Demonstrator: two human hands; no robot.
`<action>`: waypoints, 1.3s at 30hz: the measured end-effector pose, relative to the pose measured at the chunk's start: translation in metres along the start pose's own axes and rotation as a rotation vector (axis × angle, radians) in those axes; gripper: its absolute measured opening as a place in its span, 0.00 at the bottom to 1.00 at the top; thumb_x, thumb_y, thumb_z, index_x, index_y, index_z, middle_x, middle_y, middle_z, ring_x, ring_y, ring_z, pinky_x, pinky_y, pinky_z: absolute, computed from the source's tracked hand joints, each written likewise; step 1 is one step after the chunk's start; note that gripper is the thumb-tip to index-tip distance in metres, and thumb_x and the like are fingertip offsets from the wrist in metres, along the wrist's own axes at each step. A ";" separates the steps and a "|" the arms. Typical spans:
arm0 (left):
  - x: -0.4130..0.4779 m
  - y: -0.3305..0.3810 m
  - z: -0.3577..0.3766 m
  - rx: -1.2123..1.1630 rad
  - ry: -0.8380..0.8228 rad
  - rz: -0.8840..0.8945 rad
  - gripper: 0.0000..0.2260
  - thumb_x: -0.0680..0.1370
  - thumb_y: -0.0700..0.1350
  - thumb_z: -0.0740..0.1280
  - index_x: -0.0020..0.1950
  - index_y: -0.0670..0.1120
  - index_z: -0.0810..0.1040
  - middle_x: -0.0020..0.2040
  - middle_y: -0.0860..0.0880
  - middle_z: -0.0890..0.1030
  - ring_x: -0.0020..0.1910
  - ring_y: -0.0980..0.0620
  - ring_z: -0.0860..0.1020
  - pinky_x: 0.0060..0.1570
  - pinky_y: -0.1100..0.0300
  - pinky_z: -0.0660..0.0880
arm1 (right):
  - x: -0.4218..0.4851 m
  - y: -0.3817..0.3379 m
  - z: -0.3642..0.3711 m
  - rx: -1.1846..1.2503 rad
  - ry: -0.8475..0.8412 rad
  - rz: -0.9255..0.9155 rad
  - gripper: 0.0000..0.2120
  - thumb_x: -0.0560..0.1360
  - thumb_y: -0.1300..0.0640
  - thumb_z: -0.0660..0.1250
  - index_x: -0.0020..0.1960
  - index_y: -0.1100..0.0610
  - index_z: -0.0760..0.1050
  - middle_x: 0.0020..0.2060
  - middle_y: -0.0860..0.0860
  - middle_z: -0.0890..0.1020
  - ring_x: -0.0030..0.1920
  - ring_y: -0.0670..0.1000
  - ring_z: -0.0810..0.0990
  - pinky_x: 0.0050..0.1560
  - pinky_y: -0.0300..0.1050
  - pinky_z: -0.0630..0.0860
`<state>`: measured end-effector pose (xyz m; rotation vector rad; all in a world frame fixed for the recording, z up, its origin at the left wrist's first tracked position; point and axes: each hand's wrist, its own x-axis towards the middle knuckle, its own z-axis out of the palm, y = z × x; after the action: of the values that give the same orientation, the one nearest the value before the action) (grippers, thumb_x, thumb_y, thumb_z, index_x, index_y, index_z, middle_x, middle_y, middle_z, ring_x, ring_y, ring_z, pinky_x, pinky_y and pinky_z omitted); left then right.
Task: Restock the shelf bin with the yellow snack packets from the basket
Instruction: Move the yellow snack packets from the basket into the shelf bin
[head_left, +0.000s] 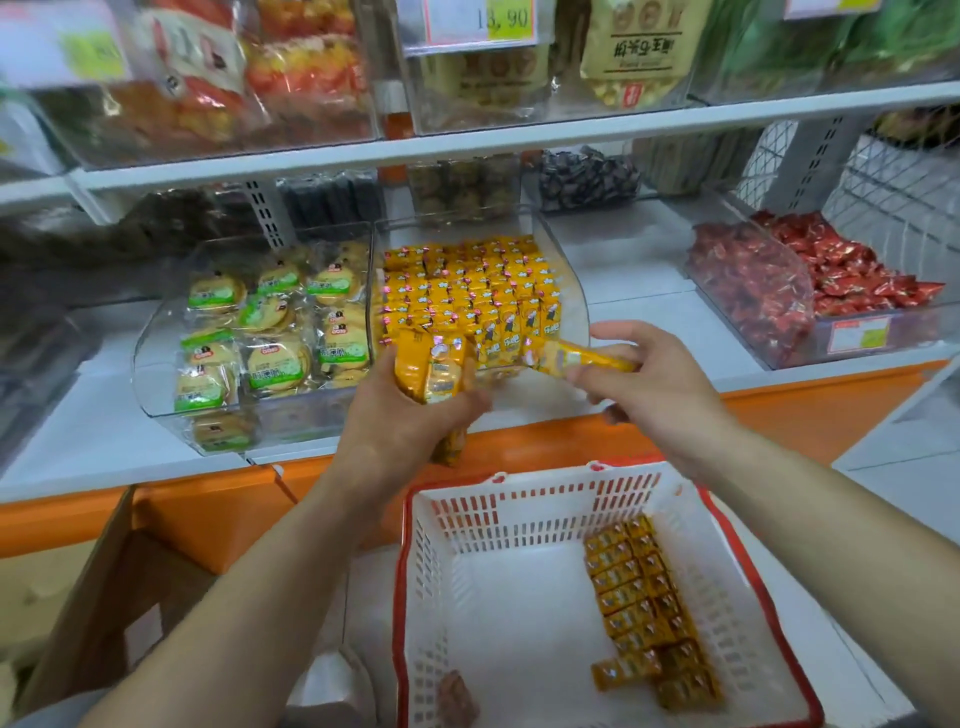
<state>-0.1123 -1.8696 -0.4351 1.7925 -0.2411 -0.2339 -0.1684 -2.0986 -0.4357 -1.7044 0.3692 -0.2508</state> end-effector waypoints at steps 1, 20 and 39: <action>0.002 0.003 -0.005 0.008 0.005 0.017 0.22 0.66 0.51 0.82 0.56 0.55 0.77 0.43 0.56 0.86 0.41 0.55 0.86 0.37 0.57 0.83 | 0.010 -0.007 0.001 -0.046 0.039 -0.032 0.21 0.69 0.57 0.79 0.59 0.51 0.74 0.45 0.52 0.83 0.30 0.44 0.79 0.29 0.40 0.74; 0.027 0.003 -0.041 0.102 0.078 0.028 0.21 0.67 0.53 0.81 0.54 0.54 0.76 0.38 0.64 0.83 0.36 0.63 0.83 0.36 0.62 0.78 | 0.146 -0.004 0.081 -0.972 -0.258 -0.177 0.14 0.70 0.63 0.76 0.54 0.53 0.80 0.59 0.53 0.80 0.59 0.54 0.79 0.53 0.43 0.75; 0.018 0.015 0.028 0.032 -0.080 0.070 0.24 0.67 0.52 0.82 0.58 0.52 0.77 0.45 0.56 0.87 0.43 0.58 0.85 0.46 0.58 0.80 | -0.007 -0.040 0.020 0.232 -0.300 0.089 0.16 0.75 0.48 0.68 0.58 0.55 0.80 0.44 0.54 0.83 0.41 0.55 0.84 0.37 0.47 0.79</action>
<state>-0.1039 -1.9044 -0.4275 1.8047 -0.3656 -0.2535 -0.1639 -2.0724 -0.3989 -1.4652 0.1840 0.0284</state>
